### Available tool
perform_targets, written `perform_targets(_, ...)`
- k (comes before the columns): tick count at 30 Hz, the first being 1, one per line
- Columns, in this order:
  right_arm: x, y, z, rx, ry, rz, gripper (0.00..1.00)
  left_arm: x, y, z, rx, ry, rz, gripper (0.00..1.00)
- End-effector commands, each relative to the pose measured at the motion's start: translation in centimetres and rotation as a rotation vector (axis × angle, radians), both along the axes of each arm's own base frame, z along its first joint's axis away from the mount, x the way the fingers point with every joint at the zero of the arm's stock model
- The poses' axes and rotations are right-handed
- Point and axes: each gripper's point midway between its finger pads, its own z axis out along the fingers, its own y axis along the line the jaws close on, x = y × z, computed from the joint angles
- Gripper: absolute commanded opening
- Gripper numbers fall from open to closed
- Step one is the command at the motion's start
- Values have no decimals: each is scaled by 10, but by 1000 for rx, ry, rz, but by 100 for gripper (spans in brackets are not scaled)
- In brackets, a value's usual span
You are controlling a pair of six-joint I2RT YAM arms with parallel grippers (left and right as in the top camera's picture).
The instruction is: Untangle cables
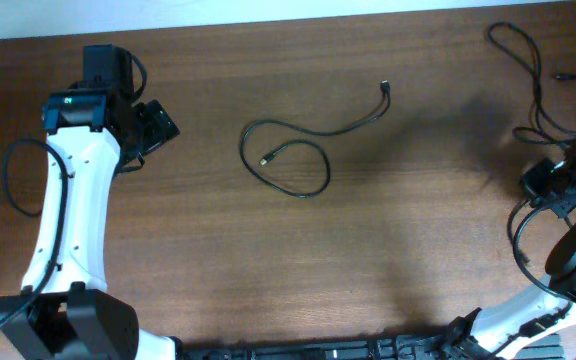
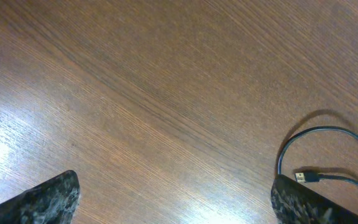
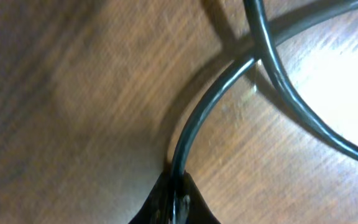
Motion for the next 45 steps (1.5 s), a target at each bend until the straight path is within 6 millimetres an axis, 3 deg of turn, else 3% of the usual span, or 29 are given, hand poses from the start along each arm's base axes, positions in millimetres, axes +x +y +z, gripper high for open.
perform_targets(1, -14, 12, -49, 43, 64, 2, 4, 2, 2, 6, -3, -19, 18, 99)
perform_targets(2, -2, 2, -47, 3, 14, 1, 4, 2, 2, 6, -3, -19, 18, 99)
perform_targets(5, 11, -12, -44, -58, -34, -3, 4, 2, 2, 6, -3, -19, 18, 99)
perform_targets(9, -9, -35, -43, -98, -19, -349, 4, 2, 2, 6, -3, -19, 18, 99)
perform_targets(12, -9, -43, -42, -84, -57, -404, 4, 2, 2, 6, -3, -19, 18, 99)
perform_targets(13, -3, -46, -40, -95, -82, -403, 16, 2, 2, 6, -4, -19, 19, 99)
perform_targets(14, 4, -48, -34, -85, -109, -383, 75, 2, 2, 6, -3, -19, 18, 99)
perform_targets(15, 22, -44, -24, -34, -180, -361, 99, 2, 2, 6, -3, -19, 18, 99)
perform_targets(16, 45, -39, -6, 32, -277, -323, 99, 2, 2, 6, -3, -19, 18, 99)
perform_targets(18, 93, -8, 54, 220, -526, -195, 99, 2, 2, 6, -3, -19, 18, 99)
perform_targets(21, 125, 44, 112, 312, -688, 8, 99, 2, 2, 6, -4, -19, 19, 99)
perform_targets(23, 150, 112, 136, 278, -728, 288, 98, 2, 2, 6, -4, -19, 19, 99)
perform_targets(25, 164, 173, 137, 231, -740, 590, 99, 2, 2, 6, -3, -19, 18, 99)
perform_targets(27, 162, 272, 130, 150, -750, 1102, 99, 2, 2, 6, -3, -19, 18, 99)
perform_targets(29, 153, 341, 113, 51, -679, 1344, 99, 2, 2, 6, -3, -19, 18, 99)
perform_targets(33, 134, 407, 63, -163, -502, 1640, 99, 2, 2, 6, -4, -19, 19, 99)
perform_targets(35, 129, 421, 39, -138, -470, 1676, 98, 2, 2, 6, -4, -19, 19, 99)
perform_targets(39, 139, 424, 13, -208, -478, 1814, 99, 2, 2, 6, -3, -19, 18, 99)
perform_targets(45, 153, 402, -21, -237, -444, 1810, 99, 2, 2, 6, -3, -19, 18, 99)
